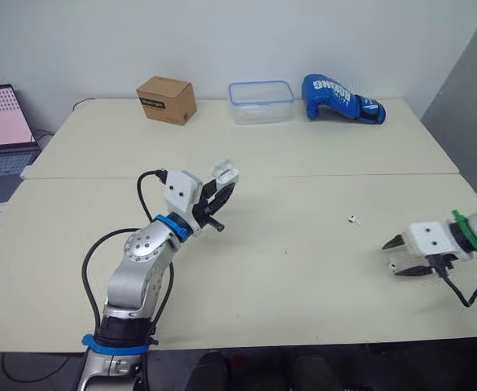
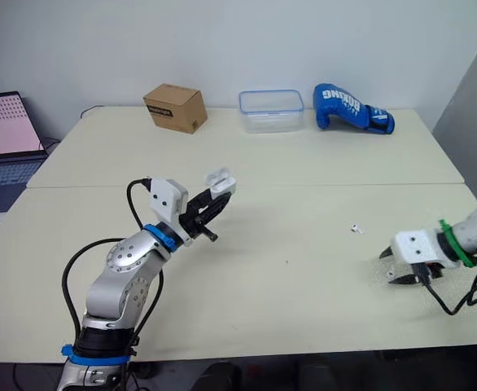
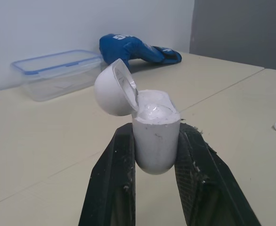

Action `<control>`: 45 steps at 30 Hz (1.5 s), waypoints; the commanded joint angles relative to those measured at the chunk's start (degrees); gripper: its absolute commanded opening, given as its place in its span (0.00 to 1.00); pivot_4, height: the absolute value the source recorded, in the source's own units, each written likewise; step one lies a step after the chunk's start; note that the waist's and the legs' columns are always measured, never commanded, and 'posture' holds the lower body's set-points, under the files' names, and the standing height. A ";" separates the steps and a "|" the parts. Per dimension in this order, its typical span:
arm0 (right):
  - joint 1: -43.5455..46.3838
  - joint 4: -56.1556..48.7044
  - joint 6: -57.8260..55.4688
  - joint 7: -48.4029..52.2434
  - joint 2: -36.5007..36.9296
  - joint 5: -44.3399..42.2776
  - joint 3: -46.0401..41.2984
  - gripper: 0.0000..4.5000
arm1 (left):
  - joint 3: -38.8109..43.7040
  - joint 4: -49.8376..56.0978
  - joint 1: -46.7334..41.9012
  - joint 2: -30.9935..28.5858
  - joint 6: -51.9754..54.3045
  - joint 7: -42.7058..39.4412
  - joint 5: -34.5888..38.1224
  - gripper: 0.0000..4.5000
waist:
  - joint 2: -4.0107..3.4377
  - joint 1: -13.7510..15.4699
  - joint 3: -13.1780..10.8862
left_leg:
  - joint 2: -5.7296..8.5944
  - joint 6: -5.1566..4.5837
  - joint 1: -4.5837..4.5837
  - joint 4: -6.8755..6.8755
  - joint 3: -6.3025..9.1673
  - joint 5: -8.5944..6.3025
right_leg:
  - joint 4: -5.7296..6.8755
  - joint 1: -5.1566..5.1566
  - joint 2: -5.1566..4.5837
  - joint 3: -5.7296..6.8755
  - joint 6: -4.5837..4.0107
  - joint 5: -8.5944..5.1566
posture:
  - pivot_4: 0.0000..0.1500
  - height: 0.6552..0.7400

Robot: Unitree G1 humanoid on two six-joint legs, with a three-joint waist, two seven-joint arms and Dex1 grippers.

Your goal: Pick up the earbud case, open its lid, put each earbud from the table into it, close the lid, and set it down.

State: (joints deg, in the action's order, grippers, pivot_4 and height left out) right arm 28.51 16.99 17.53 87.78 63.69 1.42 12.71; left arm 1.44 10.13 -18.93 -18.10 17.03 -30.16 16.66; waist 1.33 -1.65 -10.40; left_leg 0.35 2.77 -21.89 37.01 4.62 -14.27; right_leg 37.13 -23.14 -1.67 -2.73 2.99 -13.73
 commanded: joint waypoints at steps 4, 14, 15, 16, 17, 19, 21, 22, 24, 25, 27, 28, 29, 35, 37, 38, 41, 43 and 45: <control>8.74 1.53 14.36 4.39 0.16 9.99 8.68 0.97 | 0.06 2.10 0.31 0.23 -0.80 0.52 0.17 0.16 | 0.00 0.00 0.00 | -0.02 0.00 0.00 -0.01 0.02 0.00 | 0.01 -0.01 0.00 0.03 -0.01 0.00 | 1.00 1.00; 16.37 8.69 24.24 4.43 -2.10 15.22 17.35 0.93 | 0.22 3.84 2.04 -0.06 -0.44 1.81 -0.27 0.16 | -0.01 -0.02 -0.01 | -0.02 0.00 0.02 -0.02 0.00 0.00 | 0.01 -0.01 -0.03 0.02 -0.02 0.01 | 1.00 1.00; 16.68 9.10 24.81 4.35 -2.25 15.67 17.68 0.89 | 0.22 3.99 2.18 -0.07 -0.39 1.87 -0.24 0.16 | -0.01 -0.02 -0.01 | -0.02 0.00 0.02 -0.02 0.01 0.00 | 0.02 -0.01 -0.03 0.02 -0.03 0.01 | 1.00 1.00; 16.92 9.54 25.21 3.82 -2.61 16.19 17.96 0.84 | 0.23 4.27 2.42 -0.08 -0.28 1.96 -0.16 0.16 | -0.01 0.00 -0.01 | -0.01 0.00 0.02 -0.02 0.02 0.00 | 0.02 -0.02 -0.04 0.02 -0.03 0.02 | 1.00 1.00; 17.08 9.81 25.25 3.27 -3.02 16.66 18.18 0.77 | 0.23 4.54 2.67 -0.12 -0.20 2.06 -0.13 0.16 | -0.01 0.00 -0.01 | -0.01 0.00 0.01 -0.02 0.02 0.00 | 0.02 -0.01 -0.04 0.02 -0.03 0.02 | 1.00 1.00; 17.26 10.20 25.45 2.62 -3.42 17.62 18.48 0.77 | 0.24 4.92 3.01 -0.22 -0.09 2.24 -0.08 0.16 | -0.01 0.00 -0.01 | 0.00 0.00 0.01 -0.01 0.01 0.00 | 0.02 -0.01 -0.05 0.02 -0.04 0.02 | 1.00 1.00; 17.10 10.38 25.71 2.67 -3.42 17.87 18.65 0.77 | 0.25 5.08 3.11 -0.29 -0.01 2.32 -0.06 0.16 | -0.01 0.00 -0.01 | 0.00 0.00 0.02 -0.01 0.01 0.00 | 0.02 -0.01 -0.06 0.02 -0.05 0.03 | 1.00 1.00; 17.08 10.46 25.91 2.65 -3.46 18.00 18.73 0.77 | 0.25 4.98 3.04 -0.32 -0.03 2.30 -0.07 0.16 | -0.01 0.00 -0.01 | -0.01 0.00 0.02 0.00 0.01 0.00 | 0.02 -0.01 -0.06 0.03 -0.07 0.04 | 1.00 1.00; 17.02 10.35 26.06 2.53 -3.33 18.73 18.87 0.77 | 0.27 4.85 2.93 -0.35 -0.04 2.26 -0.09 0.16 | -0.01 0.00 0.00 | -0.01 0.00 0.02 -0.01 0.01 0.00 | 0.02 -0.01 -0.06 0.03 -0.07 0.04 | 1.00 1.00; 17.03 10.38 26.33 2.30 -3.23 19.28 18.93 0.77 | 0.27 4.82 2.90 -0.36 -0.05 2.23 -0.10 0.16 | -0.01 0.00 -0.01 | -0.01 0.00 0.02 -0.01 0.01 0.00 | 0.02 -0.01 -0.06 0.03 -0.07 0.04 | 1.00 1.00; 16.84 10.39 26.42 2.19 -3.19 19.43 18.89 0.77 | 0.23 4.81 2.85 -0.37 -0.06 2.15 -0.06 0.16 | -0.01 0.01 0.00 | -0.01 0.00 0.02 -0.01 0.01 0.00 | 0.02 -0.01 -0.06 0.03 -0.07 0.04 | 1.00 1.00; 16.69 10.30 26.23 2.12 -3.26 19.28 18.77 0.77 | 0.20 4.79 2.81 -0.39 -0.08 2.10 -0.04 0.16 | -0.01 0.01 0.00 | 0.00 0.00 0.02 -0.01 0.01 0.00 | 0.02 -0.01 -0.06 0.03 -0.07 0.04 | 1.00 1.00; 16.64 10.20 26.18 1.90 -3.25 19.46 18.69 0.77 | 0.19 4.76 2.78 -0.40 -0.10 2.03 -0.01 0.16 | -0.01 0.01 0.00 | 0.00 0.00 0.02 -0.01 0.01 0.00 | 0.02 -0.01 -0.06 0.03 -0.07 0.04 | 1.00 1.00; 16.08 9.71 25.32 1.71 -3.40 19.24 18.54 0.69 | -0.01 4.24 2.18 -0.26 -0.45 1.93 -0.10 0.16 | -0.01 0.01 0.00 | 0.00 0.00 0.02 -0.01 0.01 0.00 | 0.02 -0.01 -0.06 0.02 -0.07 0.04 | 1.00 1.00; 16.15 9.75 25.83 1.05 -3.60 19.34 18.49 0.58 | -0.03 4.07 1.89 -0.16 -0.44 2.00 -0.10 0.16 | -0.01 0.02 0.00 | 0.00 0.00 0.02 -0.01 0.01 0.00 | 0.02 -0.01 -0.06 0.03 -0.07 0.04 | 1.00 1.00; 16.03 9.54 25.54 1.24 -3.63 19.07 18.48 0.49 | -0.05 3.99 1.81 -0.13 -0.45 2.02 -0.12 0.16 | -0.01 0.02 0.00 | 0.00 0.00 0.02 -0.01 0.01 0.00 | 0.02 -0.01 -0.06 0.03 -0.07 0.04 | 1.00 1.00; 15.58 8.93 24.42 1.87 -3.63 18.28 18.38 0.26 | -0.17 3.79 1.77 -0.02 -0.60 2.10 -0.28 0.16 | -0.01 0.02 0.00 | 0.00 0.00 0.02 -0.01 0.01 0.00 | 0.02 -0.01 -0.06 0.03 -0.07 0.04 | 1.00 1.00; 15.42 8.76 24.46 1.94 -3.40 18.22 18.41 0.09 | -0.34 3.78 1.70 0.18 -0.58 2.21 -0.32 0.16 | -0.01 0.02 0.00 | 0.00 0.00 0.02 -0.01 0.01 0.00 | 0.02 -0.01 -0.06 0.03 -0.08 0.04 | 1.00 1.00; 15.31 8.57 24.35 2.02 -3.11 17.97 18.30 0.00 | -0.43 3.85 1.65 0.38 -0.54 2.34 -0.33 0.16 | -0.01 0.02 0.00 | 0.00 0.00 0.02 -0.01 0.01 0.00 | 0.02 -0.01 -0.06 0.03 -0.07 0.04 | 1.00 1.00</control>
State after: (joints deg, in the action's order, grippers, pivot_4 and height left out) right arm 44.19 26.11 42.00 88.50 59.75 19.22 31.54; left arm 1.39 12.73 -16.22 -17.91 17.30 -28.13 16.39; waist 1.33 -1.63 -10.40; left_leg 0.35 2.77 -21.87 37.00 4.63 -14.27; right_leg 37.15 -23.14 -1.73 -2.70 2.91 -13.68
